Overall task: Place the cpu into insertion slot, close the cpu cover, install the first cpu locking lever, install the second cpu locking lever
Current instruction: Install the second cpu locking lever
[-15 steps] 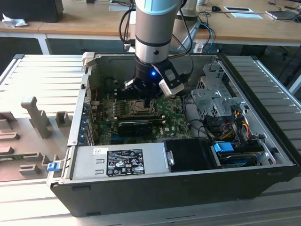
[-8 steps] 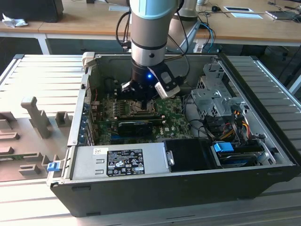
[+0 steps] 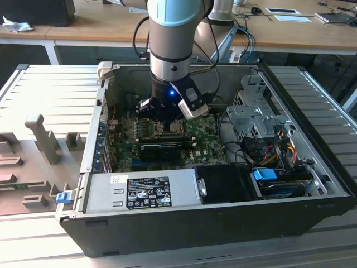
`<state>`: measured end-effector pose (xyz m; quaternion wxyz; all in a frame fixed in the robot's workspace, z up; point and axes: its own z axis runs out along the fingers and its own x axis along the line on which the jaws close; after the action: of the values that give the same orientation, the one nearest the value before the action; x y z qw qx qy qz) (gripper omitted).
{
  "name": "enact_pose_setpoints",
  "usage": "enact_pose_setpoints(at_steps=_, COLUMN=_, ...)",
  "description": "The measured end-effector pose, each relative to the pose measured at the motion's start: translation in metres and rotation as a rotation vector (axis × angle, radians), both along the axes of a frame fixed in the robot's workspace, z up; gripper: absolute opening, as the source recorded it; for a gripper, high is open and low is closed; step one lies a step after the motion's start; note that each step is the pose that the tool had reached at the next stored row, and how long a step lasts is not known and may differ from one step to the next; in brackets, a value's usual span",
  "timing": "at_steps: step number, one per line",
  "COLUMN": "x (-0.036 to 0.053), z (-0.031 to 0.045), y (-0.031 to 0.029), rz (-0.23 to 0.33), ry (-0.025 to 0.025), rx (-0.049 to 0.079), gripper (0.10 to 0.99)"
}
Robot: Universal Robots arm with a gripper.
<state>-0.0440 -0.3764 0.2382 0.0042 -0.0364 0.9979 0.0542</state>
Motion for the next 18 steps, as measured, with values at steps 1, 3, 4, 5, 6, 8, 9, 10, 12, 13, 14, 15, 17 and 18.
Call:
enact_pose_setpoints(at_steps=1, x=0.0, z=-0.0002, y=0.0, rz=0.0, ry=0.0, rx=0.001, gripper=0.106)
enact_pose_setpoints(at_steps=3, x=-0.0002, z=-0.0005, y=0.0, rz=0.0, ry=0.0, rx=0.002, gripper=0.106)
enact_pose_setpoints(at_steps=4, x=-0.0002, z=-0.0006, y=0.0, rz=0.0, ry=-0.0001, rx=0.003, gripper=0.106)
enact_pose_setpoints(at_steps=5, x=-0.0003, z=-0.0008, y=0.0, rz=0.0, ry=0.0, rx=0.003, gripper=0.106)
enact_pose_setpoints(at_steps=6, x=-0.0003, z=-0.0011, y=0.0, rz=0.0, ry=0.0, rx=0.003, gripper=0.106)
enact_pose_setpoints(at_steps=8, x=-0.0004, z=-0.0013, y=0.0, rz=0.0, ry=0.0, rx=0.004, gripper=0.106)
enact_pose_setpoints(at_steps=9, x=-0.0004, z=-0.0015, y=0.0, rz=0.0, ry=0.0, rx=0.004, gripper=0.106)
enact_pose_setpoints(at_steps=10, x=-0.0005, z=-0.0016, y=0.0, rz=0.0, ry=0.0, rx=0.004, gripper=0.106)
enact_pose_setpoints(at_steps=12, x=-0.0013, z=-0.0021, y=0.0, rz=0.0, ry=0.0, rx=0.004, gripper=0.106)
enact_pose_setpoints(at_steps=13, x=-0.0018, z=-0.0023, y=0.0, rz=0.0, ry=0.0, rx=0.004, gripper=0.106)
enact_pose_setpoints(at_steps=14, x=-0.0039, z=-0.0028, y=0.0, rz=0.0, ry=0.0, rx=0.004, gripper=0.106)
enact_pose_setpoints(at_steps=15, x=-0.0057, z=-0.0033, y=-0.0001, rz=0.0, ry=0.0, rx=0.005, gripper=0.106)
enact_pose_setpoints(at_steps=17, x=-0.0088, z=-0.0046, y=0.0, rz=0.0, ry=-0.0001, rx=0.006, gripper=0.106)
enact_pose_setpoints(at_steps=18, x=-0.0095, z=-0.0059, y=-0.0001, rz=0.0, ry=-0.0001, rx=0.007, gripper=0.106)
